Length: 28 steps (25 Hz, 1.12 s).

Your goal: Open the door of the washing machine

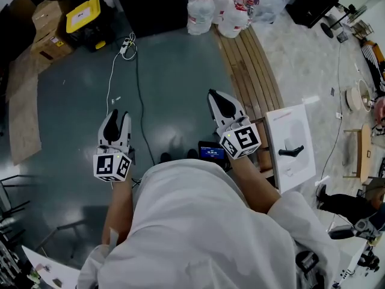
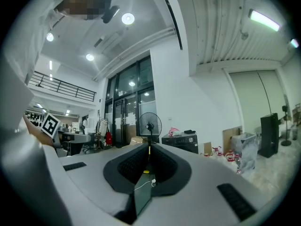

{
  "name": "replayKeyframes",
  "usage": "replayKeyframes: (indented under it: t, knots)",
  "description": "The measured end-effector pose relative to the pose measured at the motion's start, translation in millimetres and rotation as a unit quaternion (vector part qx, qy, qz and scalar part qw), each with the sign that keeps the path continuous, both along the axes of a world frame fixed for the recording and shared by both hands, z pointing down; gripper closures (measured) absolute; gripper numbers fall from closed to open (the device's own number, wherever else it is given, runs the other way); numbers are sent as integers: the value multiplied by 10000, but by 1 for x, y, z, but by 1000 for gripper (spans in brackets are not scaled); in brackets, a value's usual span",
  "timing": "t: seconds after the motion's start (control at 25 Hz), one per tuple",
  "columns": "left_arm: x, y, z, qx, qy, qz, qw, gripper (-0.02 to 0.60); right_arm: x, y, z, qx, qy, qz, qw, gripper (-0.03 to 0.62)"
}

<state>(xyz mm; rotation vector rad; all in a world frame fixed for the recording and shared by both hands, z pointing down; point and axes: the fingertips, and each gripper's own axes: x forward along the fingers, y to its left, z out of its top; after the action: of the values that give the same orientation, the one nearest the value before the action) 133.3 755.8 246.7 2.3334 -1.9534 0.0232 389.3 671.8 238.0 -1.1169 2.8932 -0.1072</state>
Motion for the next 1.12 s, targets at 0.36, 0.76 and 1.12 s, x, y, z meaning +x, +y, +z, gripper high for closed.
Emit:
replayKeyframes:
  t: [0.36,0.76,1.12]
  knots:
    - [11,-8,-2,-66,-20,43,10000,433,11,-9,0,-63,-73,23,10000,560]
    - [34,-21,10,-233,-14,36,9997,434,32,-22,23,-319,-122,-62,9994,560]
    - [17,-64,40,-518,117,22,9986,436,17,-68,54,-637,36,-74,9979,560]
